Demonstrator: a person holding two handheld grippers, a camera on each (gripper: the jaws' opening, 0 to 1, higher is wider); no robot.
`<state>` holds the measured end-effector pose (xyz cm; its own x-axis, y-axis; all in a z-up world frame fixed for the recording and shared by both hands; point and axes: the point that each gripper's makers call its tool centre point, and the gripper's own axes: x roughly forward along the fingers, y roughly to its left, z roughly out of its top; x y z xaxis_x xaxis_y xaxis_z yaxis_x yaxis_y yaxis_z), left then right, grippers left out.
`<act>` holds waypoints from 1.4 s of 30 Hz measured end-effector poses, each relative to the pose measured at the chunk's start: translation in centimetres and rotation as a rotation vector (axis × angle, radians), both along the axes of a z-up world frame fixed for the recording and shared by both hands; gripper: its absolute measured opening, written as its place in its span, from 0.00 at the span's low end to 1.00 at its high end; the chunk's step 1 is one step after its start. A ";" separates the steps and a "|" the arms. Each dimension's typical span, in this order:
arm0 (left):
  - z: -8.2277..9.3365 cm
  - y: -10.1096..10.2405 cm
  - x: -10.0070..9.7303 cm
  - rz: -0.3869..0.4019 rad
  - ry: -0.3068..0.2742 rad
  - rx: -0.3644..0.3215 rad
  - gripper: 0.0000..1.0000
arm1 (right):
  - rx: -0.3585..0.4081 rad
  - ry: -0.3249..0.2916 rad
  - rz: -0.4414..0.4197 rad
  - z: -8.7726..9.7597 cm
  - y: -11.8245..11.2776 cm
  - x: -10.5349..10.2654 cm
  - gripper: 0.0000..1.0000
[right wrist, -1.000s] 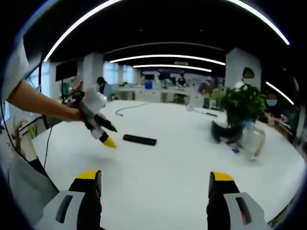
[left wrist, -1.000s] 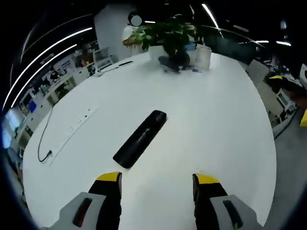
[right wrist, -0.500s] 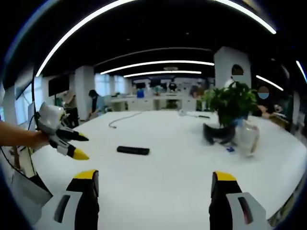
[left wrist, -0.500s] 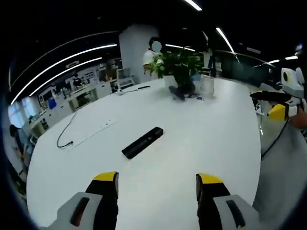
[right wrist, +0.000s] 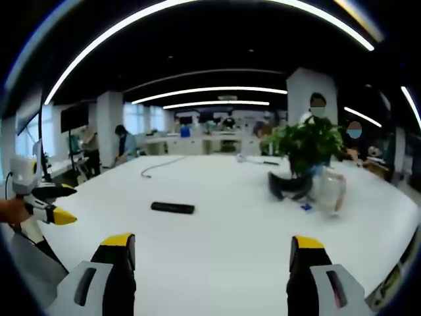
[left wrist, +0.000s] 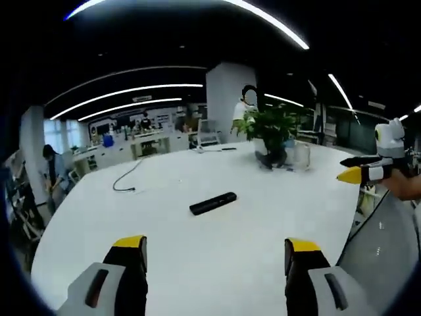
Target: Press the specified remote control buttons in sequence, fully releasing each button before pressing the next.
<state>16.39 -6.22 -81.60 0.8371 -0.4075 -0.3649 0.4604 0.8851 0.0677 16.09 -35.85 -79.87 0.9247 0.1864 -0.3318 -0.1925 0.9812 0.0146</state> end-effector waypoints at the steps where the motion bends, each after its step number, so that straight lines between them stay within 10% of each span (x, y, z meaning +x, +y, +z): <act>1: 0.0 0.5 -0.3 0.029 -0.009 0.009 0.92 | -0.001 -0.001 0.001 0.0 0.0 0.0 0.96; 15: 1.6 2.2 -0.6 0.134 -0.103 -0.149 0.99 | -0.042 0.013 -0.003 -0.5 0.0 -0.1 0.96; 42: -0.3 2.6 -0.6 0.163 -0.081 0.019 1.00 | -0.003 0.013 -0.039 -0.6 -0.9 -0.1 0.97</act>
<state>15.79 -3.62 -81.91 0.9186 -0.2572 -0.3001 0.3029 0.9459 0.1165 16.03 -36.78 -80.46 0.9270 0.1497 -0.3439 -0.1543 0.9879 0.0139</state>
